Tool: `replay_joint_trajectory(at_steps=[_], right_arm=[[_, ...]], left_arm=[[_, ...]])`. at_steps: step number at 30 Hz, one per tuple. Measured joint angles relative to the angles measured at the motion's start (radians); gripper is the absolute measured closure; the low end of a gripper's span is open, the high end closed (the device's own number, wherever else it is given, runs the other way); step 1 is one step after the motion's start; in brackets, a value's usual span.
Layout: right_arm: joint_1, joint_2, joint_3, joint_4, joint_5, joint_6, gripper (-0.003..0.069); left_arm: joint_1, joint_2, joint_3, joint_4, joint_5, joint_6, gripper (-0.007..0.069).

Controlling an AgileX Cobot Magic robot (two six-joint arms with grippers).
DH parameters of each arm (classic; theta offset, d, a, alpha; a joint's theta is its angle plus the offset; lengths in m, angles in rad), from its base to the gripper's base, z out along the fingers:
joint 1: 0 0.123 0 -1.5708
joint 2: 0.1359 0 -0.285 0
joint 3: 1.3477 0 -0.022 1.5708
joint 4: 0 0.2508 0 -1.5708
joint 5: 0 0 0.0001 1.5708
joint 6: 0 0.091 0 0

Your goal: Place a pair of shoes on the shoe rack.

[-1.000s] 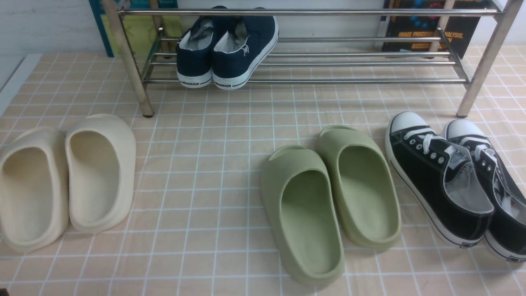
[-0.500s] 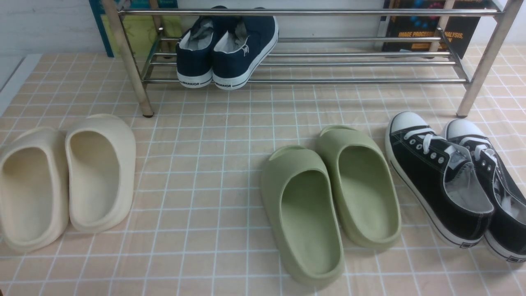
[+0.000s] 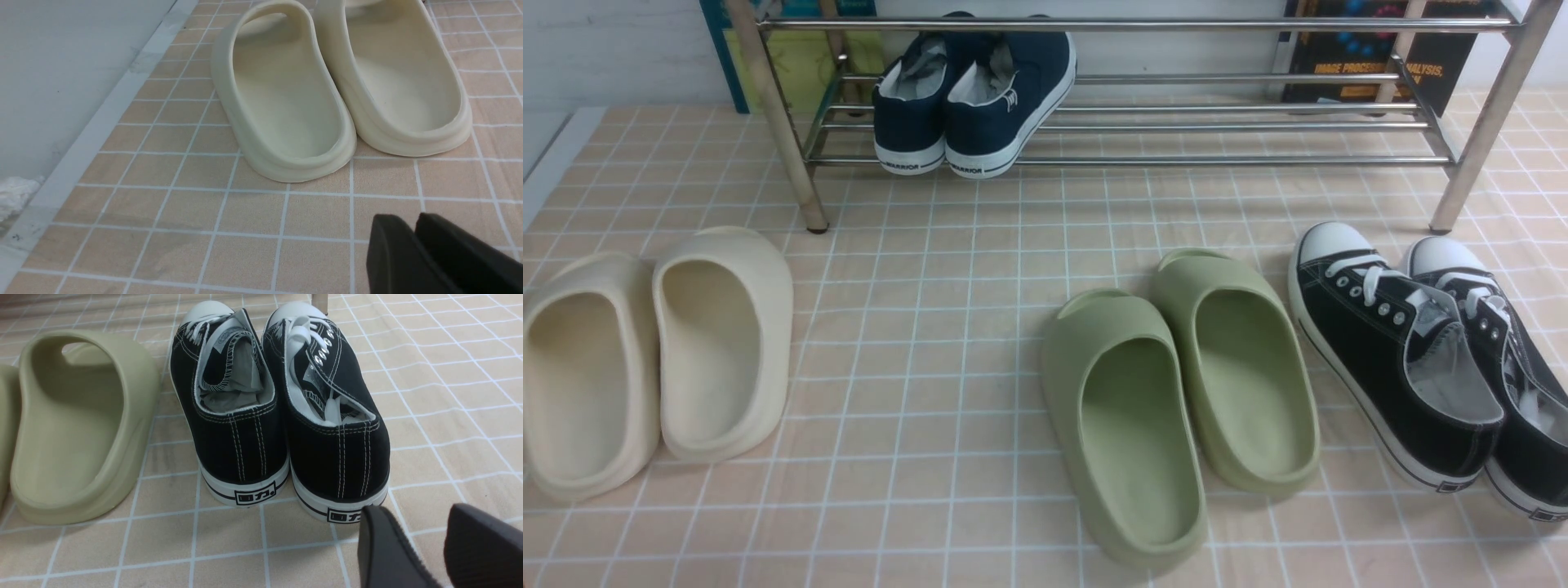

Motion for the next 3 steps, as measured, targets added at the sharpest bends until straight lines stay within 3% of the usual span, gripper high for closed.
replay_joint_trajectory(at_steps=[3], right_arm=[[0.0, 0.0, 0.0, 0.0, 0.0, 0.0, 0.042]], left_arm=[[0.0, 0.0, 0.0, 0.008, 0.0, 0.0, 0.0507]])
